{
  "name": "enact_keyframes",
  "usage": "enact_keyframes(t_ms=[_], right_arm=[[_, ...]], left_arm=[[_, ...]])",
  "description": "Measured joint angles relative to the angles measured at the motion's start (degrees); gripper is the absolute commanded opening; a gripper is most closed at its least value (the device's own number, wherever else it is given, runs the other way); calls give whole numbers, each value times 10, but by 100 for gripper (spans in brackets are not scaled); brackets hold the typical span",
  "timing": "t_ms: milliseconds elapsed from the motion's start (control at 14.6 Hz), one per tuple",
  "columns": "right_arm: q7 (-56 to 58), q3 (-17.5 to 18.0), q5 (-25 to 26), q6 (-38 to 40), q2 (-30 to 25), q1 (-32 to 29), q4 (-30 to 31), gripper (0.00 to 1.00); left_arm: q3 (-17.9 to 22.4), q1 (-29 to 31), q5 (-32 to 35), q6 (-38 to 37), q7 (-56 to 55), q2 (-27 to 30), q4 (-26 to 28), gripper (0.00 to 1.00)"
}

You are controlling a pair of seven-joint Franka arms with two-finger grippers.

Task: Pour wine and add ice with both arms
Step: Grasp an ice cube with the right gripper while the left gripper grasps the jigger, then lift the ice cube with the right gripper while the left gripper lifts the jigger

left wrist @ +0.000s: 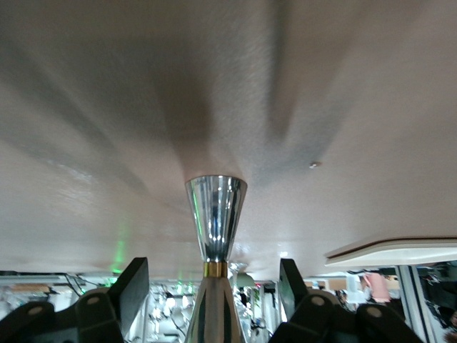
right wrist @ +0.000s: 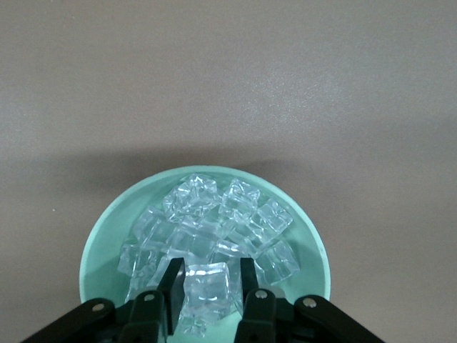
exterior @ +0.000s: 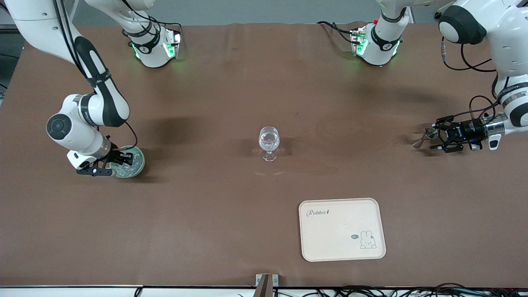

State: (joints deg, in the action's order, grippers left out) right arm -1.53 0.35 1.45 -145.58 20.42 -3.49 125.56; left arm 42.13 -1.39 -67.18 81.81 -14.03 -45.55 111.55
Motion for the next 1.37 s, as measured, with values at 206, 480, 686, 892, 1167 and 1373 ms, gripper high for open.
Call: enact_keyframes(t_ms=[206,480,686,892,1167,1373], right_arm=[[0,0,0,0,0,1,0,14],[0,1,0,10,0,1,-5,2],[0,1,0,59,0,2,-33,1],[0,1,0,95,-12,2,-66,1],[0,0,0,152,-64,2,-103,1],[0,-3,0,258,-109,1,-159,1]], left_arm=[[-9,-2,-11,1,6,0,15,76],[-7,2,-11,1,16,0,16,72],[-7,2,-16,1,16,0,16,52],[-7,2,-20,0,16,0,16,31],[-7,3,-23,-2,16,1,17,7],[-6,4,-27,-13,16,2,23,0]])
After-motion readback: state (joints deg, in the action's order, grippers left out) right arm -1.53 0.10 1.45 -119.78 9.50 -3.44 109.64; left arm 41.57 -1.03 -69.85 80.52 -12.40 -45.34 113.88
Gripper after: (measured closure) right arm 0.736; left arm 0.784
